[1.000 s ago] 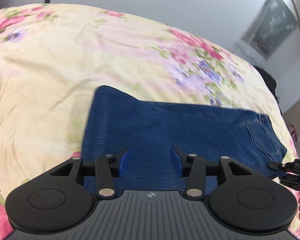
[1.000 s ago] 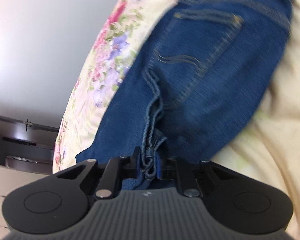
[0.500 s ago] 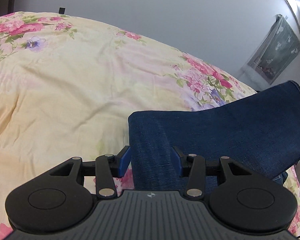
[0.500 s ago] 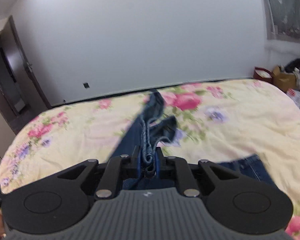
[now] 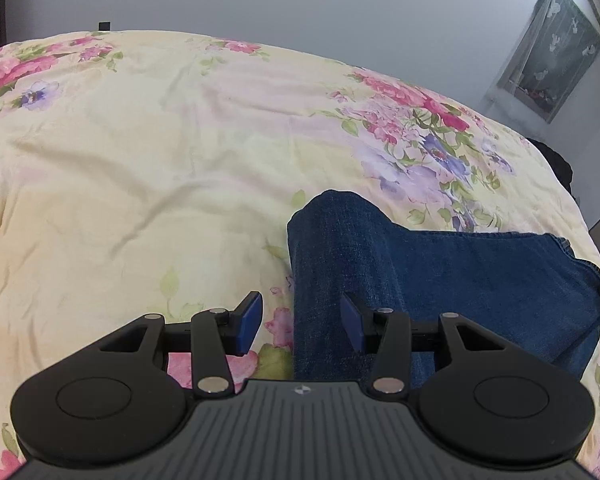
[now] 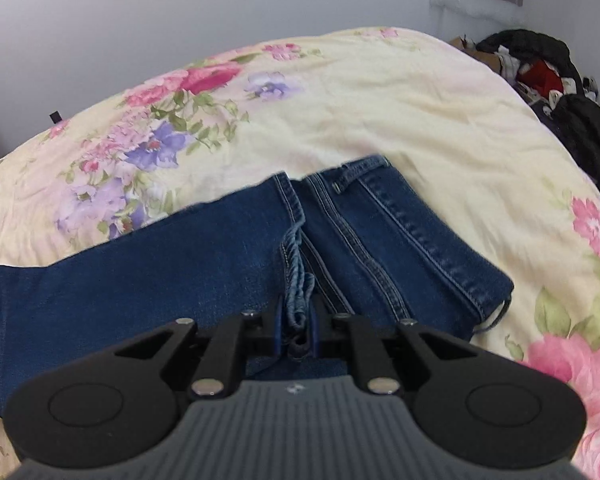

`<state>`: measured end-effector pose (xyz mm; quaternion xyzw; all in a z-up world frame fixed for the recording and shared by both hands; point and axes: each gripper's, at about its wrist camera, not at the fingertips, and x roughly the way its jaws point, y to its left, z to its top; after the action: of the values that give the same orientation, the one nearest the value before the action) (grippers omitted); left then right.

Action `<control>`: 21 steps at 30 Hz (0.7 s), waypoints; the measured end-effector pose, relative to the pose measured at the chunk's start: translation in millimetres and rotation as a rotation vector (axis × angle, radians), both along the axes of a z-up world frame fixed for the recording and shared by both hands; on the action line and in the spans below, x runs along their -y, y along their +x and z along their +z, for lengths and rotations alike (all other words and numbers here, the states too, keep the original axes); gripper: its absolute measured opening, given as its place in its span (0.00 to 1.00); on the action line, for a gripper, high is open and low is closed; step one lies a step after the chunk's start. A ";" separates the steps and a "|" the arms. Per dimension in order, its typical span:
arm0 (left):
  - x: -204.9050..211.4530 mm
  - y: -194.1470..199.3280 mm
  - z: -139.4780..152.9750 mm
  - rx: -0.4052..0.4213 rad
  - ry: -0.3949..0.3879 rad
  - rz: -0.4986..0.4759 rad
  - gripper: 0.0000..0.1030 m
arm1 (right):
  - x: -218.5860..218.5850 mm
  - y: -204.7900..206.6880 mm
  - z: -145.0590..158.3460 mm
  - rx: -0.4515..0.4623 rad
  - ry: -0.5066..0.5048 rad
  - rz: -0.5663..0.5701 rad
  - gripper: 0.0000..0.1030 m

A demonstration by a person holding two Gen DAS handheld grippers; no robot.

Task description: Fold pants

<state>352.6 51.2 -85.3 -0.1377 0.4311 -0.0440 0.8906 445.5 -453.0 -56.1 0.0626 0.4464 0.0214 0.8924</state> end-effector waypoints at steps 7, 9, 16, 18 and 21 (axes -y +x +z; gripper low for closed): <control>7.9 10.3 -1.4 0.023 -0.038 0.028 0.51 | 21.9 4.1 69.5 0.189 -0.086 0.022 0.07; 10.4 12.3 -4.6 0.017 -0.035 0.025 0.51 | 45.5 7.8 47.8 0.132 -0.120 -0.028 0.07; 25.4 15.6 -13.3 -0.012 -0.001 0.000 0.50 | 71.2 18.0 -40.5 0.016 -0.153 -0.104 0.07; 29.7 14.7 -11.8 0.002 0.038 -0.024 0.50 | 69.3 17.0 -29.2 0.047 -0.148 -0.092 0.07; 32.4 18.4 -13.9 0.003 0.055 -0.029 0.50 | 60.7 8.0 12.0 0.191 -0.122 -0.014 0.06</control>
<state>371.0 18.8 -99.3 -0.1065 0.4328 -0.0453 0.8940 453.5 -513.7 -44.1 0.0090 0.3593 -0.0059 0.9332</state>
